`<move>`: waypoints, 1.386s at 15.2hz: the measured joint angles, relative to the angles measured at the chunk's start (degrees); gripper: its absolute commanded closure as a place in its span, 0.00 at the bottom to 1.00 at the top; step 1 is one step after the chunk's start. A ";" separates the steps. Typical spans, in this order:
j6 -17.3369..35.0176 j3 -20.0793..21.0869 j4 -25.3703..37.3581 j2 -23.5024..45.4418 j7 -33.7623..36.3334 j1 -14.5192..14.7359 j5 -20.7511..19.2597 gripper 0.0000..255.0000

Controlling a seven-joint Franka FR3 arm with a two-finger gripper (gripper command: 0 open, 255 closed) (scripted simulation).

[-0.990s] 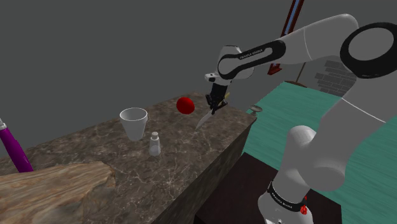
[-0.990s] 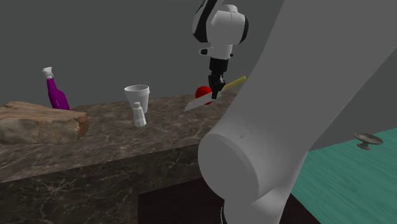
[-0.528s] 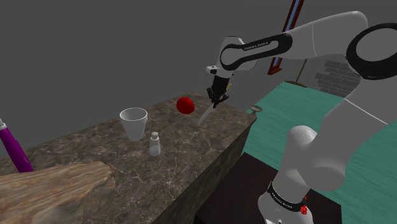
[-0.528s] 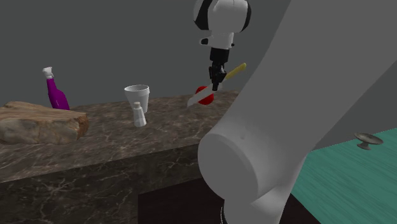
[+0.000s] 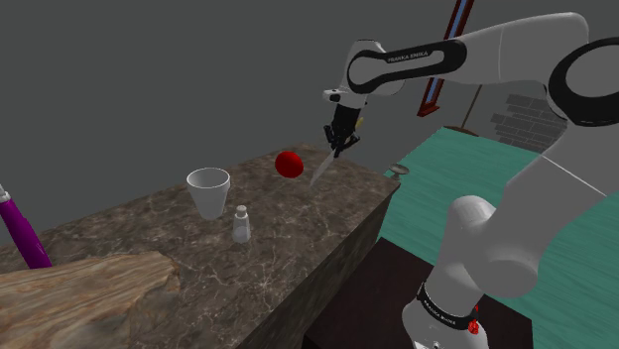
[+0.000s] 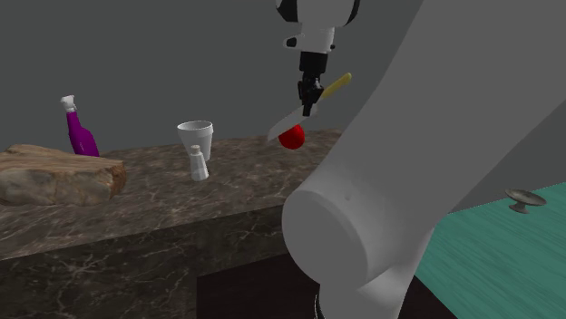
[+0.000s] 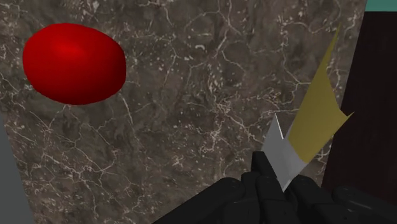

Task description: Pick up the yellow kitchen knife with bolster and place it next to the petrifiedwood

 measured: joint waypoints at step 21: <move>0.07 13.54 6.45 6.93 19.27 9.27 6.36 1.00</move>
